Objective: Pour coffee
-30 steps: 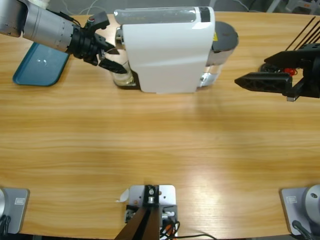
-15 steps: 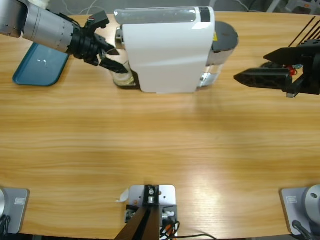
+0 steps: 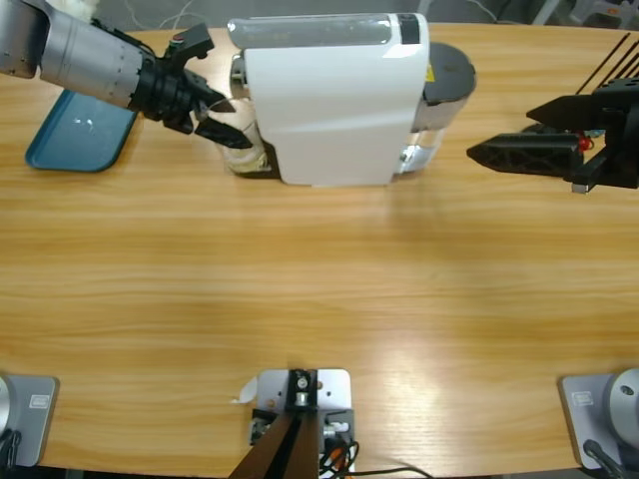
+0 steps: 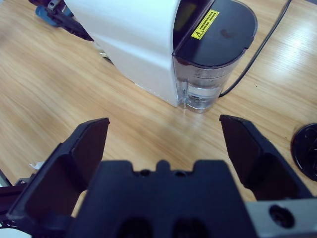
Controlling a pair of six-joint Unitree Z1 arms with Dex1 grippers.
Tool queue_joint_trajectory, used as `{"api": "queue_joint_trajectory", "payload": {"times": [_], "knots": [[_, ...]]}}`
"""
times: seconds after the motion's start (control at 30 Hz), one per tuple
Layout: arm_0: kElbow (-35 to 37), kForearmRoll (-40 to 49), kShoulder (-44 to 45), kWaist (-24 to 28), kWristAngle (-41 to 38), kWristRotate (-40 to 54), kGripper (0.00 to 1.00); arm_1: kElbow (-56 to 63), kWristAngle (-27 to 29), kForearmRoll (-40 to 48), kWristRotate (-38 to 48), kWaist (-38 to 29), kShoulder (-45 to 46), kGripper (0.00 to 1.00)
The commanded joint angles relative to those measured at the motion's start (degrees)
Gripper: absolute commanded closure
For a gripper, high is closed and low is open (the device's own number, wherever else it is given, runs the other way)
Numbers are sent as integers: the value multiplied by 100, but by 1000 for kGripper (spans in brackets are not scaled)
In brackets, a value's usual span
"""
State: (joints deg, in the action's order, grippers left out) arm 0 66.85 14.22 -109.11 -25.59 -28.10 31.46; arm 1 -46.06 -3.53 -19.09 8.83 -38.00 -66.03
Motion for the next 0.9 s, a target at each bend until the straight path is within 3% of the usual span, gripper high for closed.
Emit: {"api": "queue_joint_trajectory", "payload": {"times": [0.03,0.2,0.37,0.67,0.9], "knots": [[-376,-21,356,307,67,-70,1000,229,-95,70,66,100,-129,0],[-450,-25,698,578,89,-117,1000,220,-95,72,66,100,-138,0],[-517,-25,1126,1281,210,-372,1000,197,-95,89,66,100,-177,0],[-708,-144,1235,2172,1959,-1313,1000,132,-86,22,66,100,-237,0],[-742,-898,844,2659,2098,-1429,1000,97,10,-473,66,100,222,0]]}}
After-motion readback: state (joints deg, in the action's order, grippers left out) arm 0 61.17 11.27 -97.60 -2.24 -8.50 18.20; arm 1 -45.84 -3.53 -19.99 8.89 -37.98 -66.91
